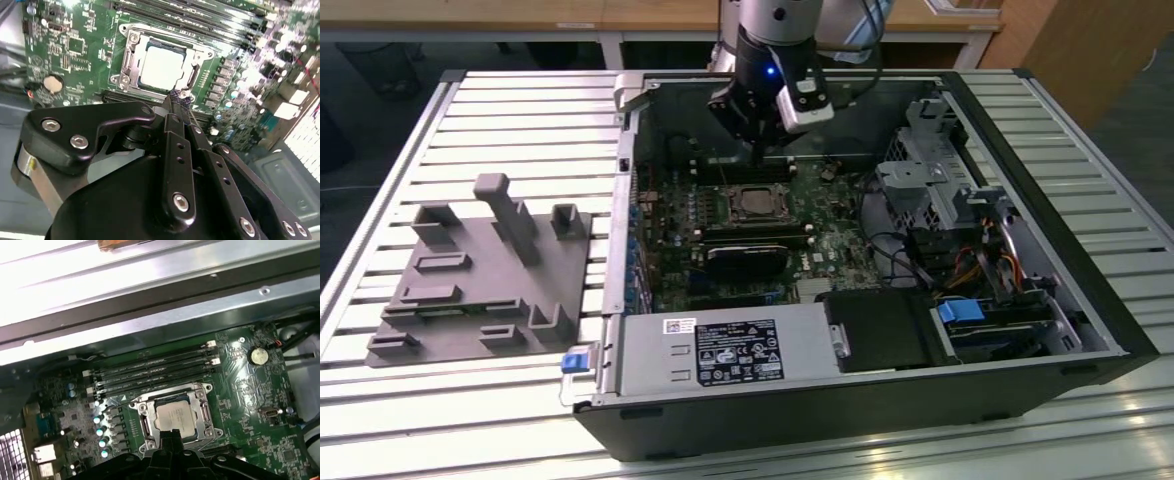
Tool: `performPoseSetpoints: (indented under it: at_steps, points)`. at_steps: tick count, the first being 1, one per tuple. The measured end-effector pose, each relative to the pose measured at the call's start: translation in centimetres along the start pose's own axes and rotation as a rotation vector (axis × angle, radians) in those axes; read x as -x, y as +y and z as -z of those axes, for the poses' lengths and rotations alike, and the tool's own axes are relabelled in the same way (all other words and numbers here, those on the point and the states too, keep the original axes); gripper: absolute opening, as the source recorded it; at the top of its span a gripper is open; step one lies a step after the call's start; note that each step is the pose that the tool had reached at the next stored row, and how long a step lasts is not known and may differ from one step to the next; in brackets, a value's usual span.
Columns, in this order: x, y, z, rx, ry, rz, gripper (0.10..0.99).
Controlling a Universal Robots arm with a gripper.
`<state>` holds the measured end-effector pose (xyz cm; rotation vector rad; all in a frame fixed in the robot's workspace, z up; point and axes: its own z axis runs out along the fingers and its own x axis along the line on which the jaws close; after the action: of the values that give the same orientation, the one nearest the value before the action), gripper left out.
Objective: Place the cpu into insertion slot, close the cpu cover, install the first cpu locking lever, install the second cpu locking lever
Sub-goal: 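Install the first cpu locking lever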
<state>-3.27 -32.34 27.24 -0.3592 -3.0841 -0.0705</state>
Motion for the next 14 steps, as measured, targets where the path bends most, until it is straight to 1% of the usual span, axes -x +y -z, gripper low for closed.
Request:
performPoseSetpoints:
  at_steps: [4,10,12,14]
  points:
    - [0.00,0.00,0.00,-0.003,0.0024,0.061,0.106]
    - [0.00,0.00,-0.01,-0.005,0.0037,0.129,0.106]
    - [0.00,0.00,-0.01,-0.006,0.0041,0.142,0.106]
    - [0.00,0.00,-0.02,-0.006,0.0041,0.143,0.106]
